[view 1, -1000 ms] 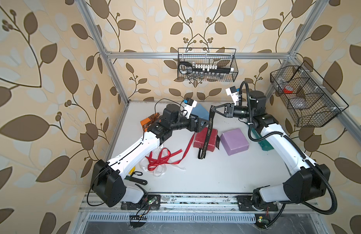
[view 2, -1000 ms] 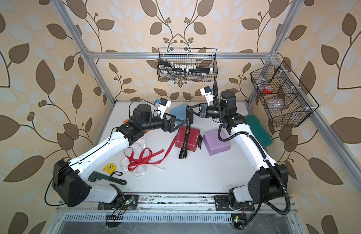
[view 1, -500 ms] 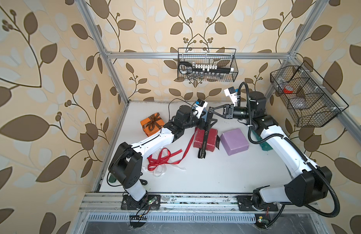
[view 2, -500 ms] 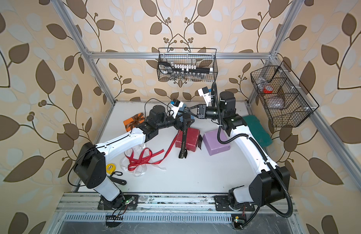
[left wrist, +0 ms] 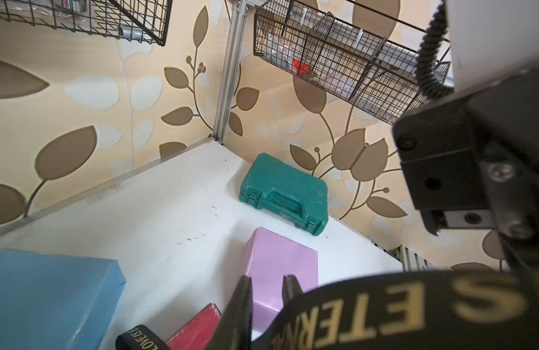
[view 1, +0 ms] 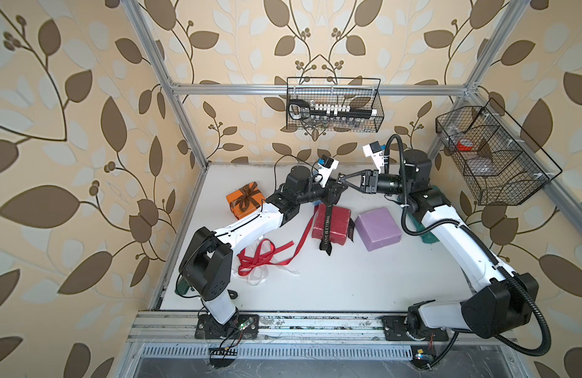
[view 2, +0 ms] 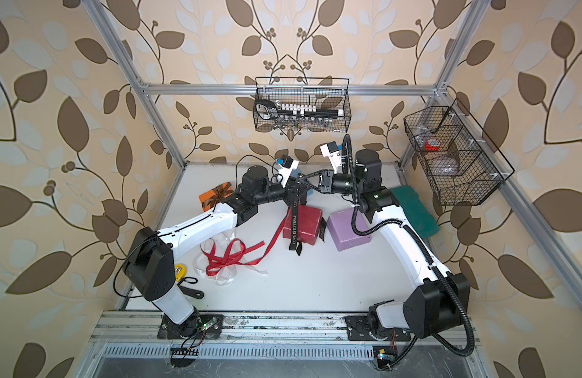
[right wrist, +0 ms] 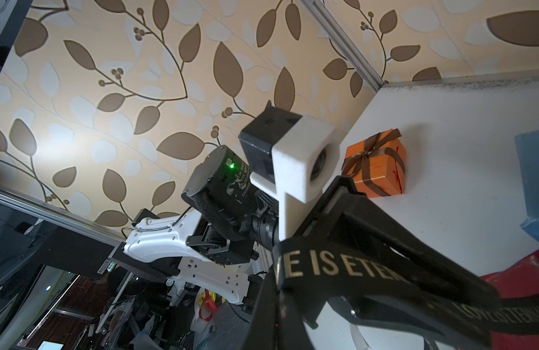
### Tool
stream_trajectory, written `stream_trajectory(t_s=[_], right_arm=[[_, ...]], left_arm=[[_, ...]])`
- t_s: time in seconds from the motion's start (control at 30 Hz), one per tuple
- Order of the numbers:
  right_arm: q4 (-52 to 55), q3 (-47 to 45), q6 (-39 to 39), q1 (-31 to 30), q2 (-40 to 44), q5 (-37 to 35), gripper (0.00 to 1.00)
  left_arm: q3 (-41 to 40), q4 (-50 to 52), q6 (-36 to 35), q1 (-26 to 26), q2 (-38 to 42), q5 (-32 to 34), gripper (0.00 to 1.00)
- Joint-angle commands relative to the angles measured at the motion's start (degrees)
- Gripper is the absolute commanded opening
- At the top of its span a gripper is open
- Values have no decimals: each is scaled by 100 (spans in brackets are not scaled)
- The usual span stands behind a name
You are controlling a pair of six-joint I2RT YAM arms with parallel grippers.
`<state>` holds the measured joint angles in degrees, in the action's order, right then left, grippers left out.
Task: Untie the ribbon bows on the gift boxes
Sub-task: Pull the ribbon from the gift box.
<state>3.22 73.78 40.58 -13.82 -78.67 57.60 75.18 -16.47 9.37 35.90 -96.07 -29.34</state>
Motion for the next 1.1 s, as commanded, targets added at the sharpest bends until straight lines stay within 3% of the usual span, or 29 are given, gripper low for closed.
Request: stream_trajectory(t_s=[0.0,0.13,0.23,0.3,0.37,0.4,0.5,0.63,0.8,1.07], right_arm=[[-76,-152,29,5,153,-80,0],[-22,-255,16,30,236,-215,0],[236,-332,-153,81,313,-435,8],[605,-372,-352,123,397,-796,38],[861,-504,-513,188,523,-1179,58],[1025,-582,-601,229,603,-1451,66],[1350,-802,-927,258,817,-2142,79],[1679,-1194,-1284,266,856,-2744,78],[1426,-2008,-1308,192,551,-2947,61],[723,-2492,-985,-96,-164,-3667,61]], left_arm=[[79,53,2,-42,250,-250,0],[-38,51,50,-39,347,-156,0],[-118,148,126,-44,436,-115,0],[-274,96,227,-39,543,-6,0],[-398,109,324,-43,677,88,0],[-467,109,380,-44,756,125,0],[-573,171,529,-39,993,188,0],[-544,526,761,-42,1265,277,0],[-441,958,1304,-39,1627,-9,0],[-909,1050,2082,158,1942,-375,0]])
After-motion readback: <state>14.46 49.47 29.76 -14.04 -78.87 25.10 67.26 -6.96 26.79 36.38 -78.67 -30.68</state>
